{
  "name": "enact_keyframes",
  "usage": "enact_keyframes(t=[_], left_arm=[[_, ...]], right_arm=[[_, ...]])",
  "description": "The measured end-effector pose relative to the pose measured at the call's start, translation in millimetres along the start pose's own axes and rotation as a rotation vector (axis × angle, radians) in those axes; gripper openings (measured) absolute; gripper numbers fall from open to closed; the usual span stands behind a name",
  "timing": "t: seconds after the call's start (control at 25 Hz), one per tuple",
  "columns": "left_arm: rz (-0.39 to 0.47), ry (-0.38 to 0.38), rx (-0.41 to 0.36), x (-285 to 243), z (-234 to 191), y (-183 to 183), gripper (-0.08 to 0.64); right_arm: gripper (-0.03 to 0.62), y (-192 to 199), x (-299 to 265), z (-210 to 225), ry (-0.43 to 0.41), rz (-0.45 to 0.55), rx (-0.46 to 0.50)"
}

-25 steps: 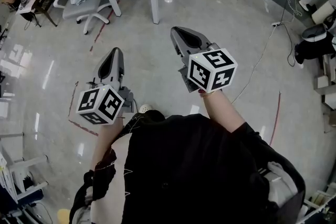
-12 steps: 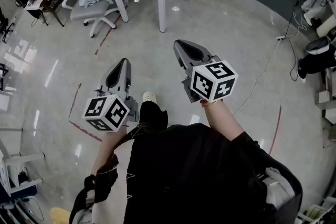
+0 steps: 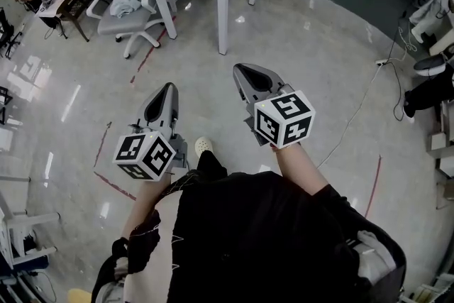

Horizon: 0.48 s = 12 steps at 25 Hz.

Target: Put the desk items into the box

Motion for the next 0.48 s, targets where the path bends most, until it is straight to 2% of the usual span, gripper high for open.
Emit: enact_keyframes(t=[0.48], left_arm=[[0.058, 0.011, -0.019, -78.2, -35.7, -56.9, 0.011]], right_arm=[[0.005, -50.7, -75.9, 46.1, -0.015, 0.056, -0.015]])
Point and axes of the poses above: the fingertips, and each gripper's own axes: x backward along the fingers, z to its right, y out of its underside, the point moved 8 cm from there along x, backward along the fingers, and after that the axes turned 7 degrees about -y, right-handed, at the moved point
